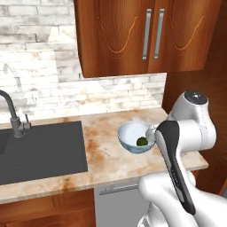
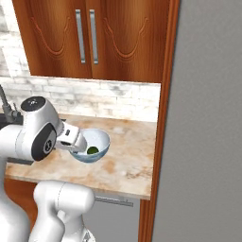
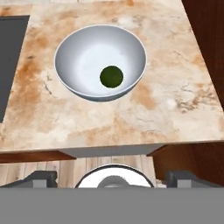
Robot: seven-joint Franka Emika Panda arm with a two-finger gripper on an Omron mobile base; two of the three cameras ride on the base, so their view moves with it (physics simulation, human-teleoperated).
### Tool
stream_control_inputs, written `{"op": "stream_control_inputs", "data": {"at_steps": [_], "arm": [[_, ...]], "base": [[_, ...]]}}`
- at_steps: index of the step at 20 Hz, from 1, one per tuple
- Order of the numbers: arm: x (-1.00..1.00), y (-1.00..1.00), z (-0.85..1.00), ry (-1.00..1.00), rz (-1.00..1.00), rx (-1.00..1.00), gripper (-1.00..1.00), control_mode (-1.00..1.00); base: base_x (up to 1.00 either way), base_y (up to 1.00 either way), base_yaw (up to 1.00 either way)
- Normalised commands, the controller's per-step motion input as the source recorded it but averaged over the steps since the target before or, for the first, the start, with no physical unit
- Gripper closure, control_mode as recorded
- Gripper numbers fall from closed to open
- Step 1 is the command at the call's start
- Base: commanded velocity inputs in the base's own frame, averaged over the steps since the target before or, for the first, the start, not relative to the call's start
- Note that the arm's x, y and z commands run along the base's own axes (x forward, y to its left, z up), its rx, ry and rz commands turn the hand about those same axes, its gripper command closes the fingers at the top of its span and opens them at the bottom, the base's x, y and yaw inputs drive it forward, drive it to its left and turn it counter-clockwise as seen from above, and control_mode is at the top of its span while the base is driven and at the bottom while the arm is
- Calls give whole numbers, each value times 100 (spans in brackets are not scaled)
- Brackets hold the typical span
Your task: Take the pear, tangerine, and lime from the freezer and place them in the bowl on the counter.
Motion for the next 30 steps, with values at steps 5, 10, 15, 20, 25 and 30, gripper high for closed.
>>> {"op": "stream_control_inputs", "data": {"at_steps": [5, 10, 15, 20, 25, 30], "arm": [[-17, -1, 0, -1, 0, 0, -100, 100], [0, 0, 0, 0, 0, 0, -100, 100], [0, 0, 0, 0, 0, 0, -100, 100], [0, 0, 0, 0, 0, 0, -100, 100], [0, 0, 0, 0, 0, 0, -100, 100], [0, 0, 0, 0, 0, 0, -100, 100]], "base": [[-21, 0, 0], [-88, -24, 0], [-41, -87, 0], [-10, -93, 0], [-21, -80, -1], [-3, -69, 0]]}}
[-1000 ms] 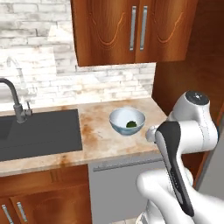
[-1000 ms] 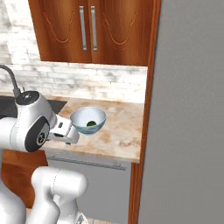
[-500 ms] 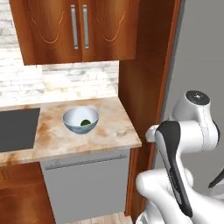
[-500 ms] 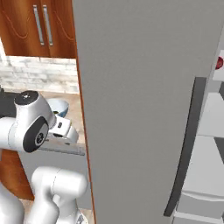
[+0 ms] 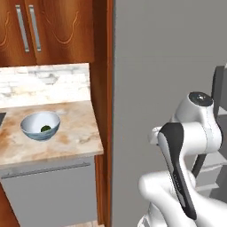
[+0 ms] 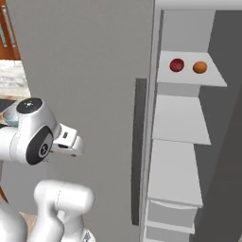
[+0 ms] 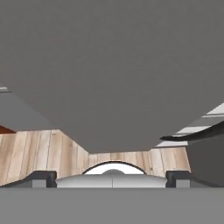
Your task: Take the pear, tangerine, and lime from the freezer and place them in the bowl on the counter.
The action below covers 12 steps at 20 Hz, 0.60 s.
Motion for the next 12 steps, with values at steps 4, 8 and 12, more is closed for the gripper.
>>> {"op": "stream_control_inputs", "data": {"at_steps": [4, 8, 12], "arm": [[0, 0, 0, 0, 0, 0, -100, 100], [0, 0, 0, 0, 0, 0, -100, 100], [0, 0, 0, 0, 0, 0, -100, 100]], "base": [[0, -71, 0], [7, -60, 0], [21, -49, 0]]}}
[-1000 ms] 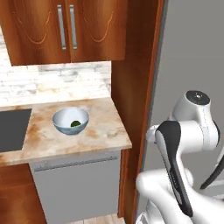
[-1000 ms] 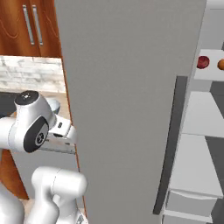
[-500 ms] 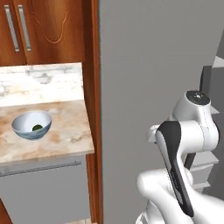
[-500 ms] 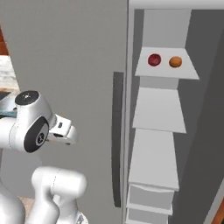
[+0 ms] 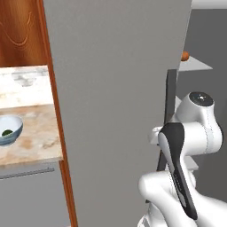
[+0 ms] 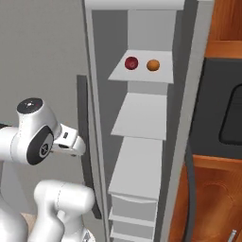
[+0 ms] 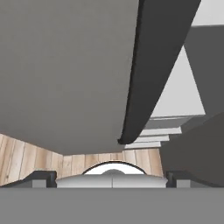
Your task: Take the pear, tangerine, and lime from the freezer and place them in the bowl on the counter.
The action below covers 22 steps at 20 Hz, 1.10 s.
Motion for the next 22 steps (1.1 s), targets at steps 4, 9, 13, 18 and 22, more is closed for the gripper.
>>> {"op": "stream_control_inputs", "data": {"at_steps": [4, 9, 13, 18, 22], "arm": [[0, 0, 0, 0, 0, 0, -100, 100], [0, 0, 0, 0, 0, 0, -100, 100], [0, 0, 0, 0, 0, 0, -100, 100], [0, 0, 0, 0, 0, 0, -100, 100], [0, 0, 0, 0, 0, 0, -100, 100]], "base": [[24, -40, 0], [38, -46, 0], [47, -44, 0], [35, -40, 0], [16, -55, 0]]}}
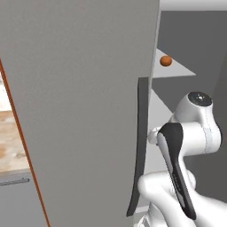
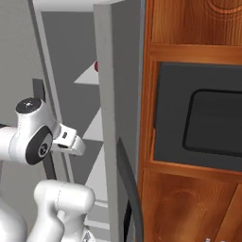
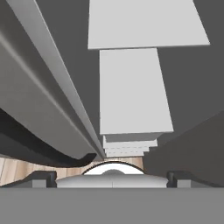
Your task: Take the pear, tangerine, and lime from the freezer and place them in the bowl on the counter.
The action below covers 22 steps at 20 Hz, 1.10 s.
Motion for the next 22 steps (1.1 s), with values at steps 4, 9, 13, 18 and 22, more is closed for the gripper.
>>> {"op": "stream_control_inputs", "data": {"at_steps": [4, 9, 13, 18, 22], "arm": [[0, 0, 0, 0, 0, 0, -100, 100], [0, 0, 0, 0, 0, 0, -100, 100], [0, 0, 0, 0, 0, 0, -100, 100], [3, -26, 12, -12, -3, 0, -100, -100], [8, -25, 29, -17, -9, 0, -100, -100]], "base": [[2, -69, 0], [21, -48, 0], [22, -36, 0], [0, 0, 0], [0, 0, 0]]}}
